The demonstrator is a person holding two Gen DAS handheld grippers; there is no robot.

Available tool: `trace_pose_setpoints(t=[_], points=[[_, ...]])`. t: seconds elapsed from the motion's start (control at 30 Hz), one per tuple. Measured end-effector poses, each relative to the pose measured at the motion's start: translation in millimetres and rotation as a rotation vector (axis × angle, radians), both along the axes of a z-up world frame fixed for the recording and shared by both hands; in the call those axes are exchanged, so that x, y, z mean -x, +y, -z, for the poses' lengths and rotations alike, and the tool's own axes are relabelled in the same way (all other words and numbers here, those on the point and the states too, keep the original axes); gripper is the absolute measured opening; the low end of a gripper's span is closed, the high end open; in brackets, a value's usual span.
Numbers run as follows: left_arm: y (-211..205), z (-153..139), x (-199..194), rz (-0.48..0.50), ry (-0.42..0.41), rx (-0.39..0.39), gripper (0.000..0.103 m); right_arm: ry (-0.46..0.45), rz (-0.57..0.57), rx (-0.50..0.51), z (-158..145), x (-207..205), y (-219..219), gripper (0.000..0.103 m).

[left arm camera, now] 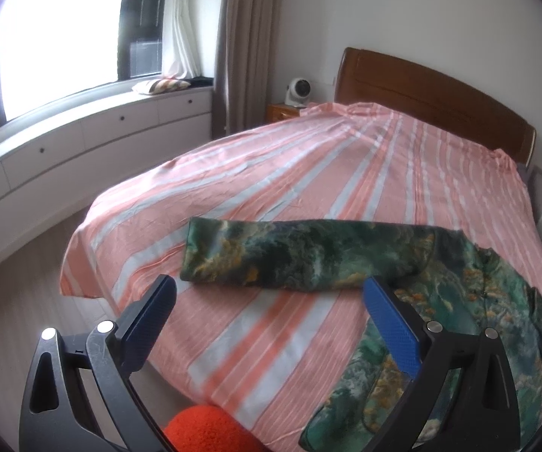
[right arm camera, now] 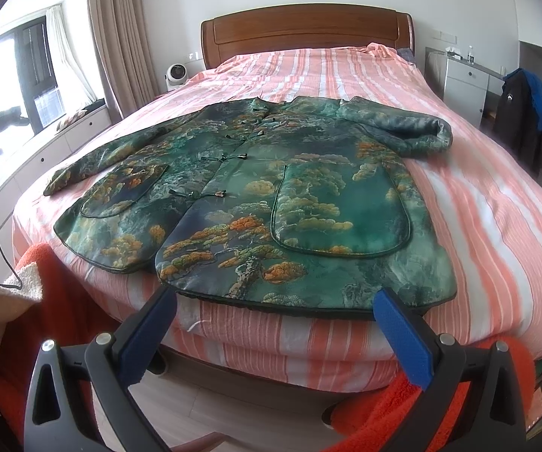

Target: Fold large clothes

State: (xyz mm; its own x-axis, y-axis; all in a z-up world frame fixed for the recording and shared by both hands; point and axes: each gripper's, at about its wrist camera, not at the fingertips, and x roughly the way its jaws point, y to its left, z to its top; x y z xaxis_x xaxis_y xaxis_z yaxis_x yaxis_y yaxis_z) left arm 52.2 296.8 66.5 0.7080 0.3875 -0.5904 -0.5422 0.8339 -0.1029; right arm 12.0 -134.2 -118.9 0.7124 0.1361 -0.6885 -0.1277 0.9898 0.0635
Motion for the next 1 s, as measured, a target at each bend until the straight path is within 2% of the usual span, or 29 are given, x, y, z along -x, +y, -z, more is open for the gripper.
trace_pose_setpoints(t=[0.23, 0.57, 1.0], points=[[-3, 3, -1, 0.004, 0.006, 0.001, 0.100, 0.000, -0.002, 0.004, 1, 0, 0, 0.103], [-15, 6, -1, 0.029, 0.014, -0.047, 0.100, 0.004, -0.005, 0.004, 1, -1, 1, 0.103], [-20, 8, 0, 0.034, 0.013, -0.062, 0.100, 0.009, -0.015, 0.000, 0, -1, 2, 0.103]])
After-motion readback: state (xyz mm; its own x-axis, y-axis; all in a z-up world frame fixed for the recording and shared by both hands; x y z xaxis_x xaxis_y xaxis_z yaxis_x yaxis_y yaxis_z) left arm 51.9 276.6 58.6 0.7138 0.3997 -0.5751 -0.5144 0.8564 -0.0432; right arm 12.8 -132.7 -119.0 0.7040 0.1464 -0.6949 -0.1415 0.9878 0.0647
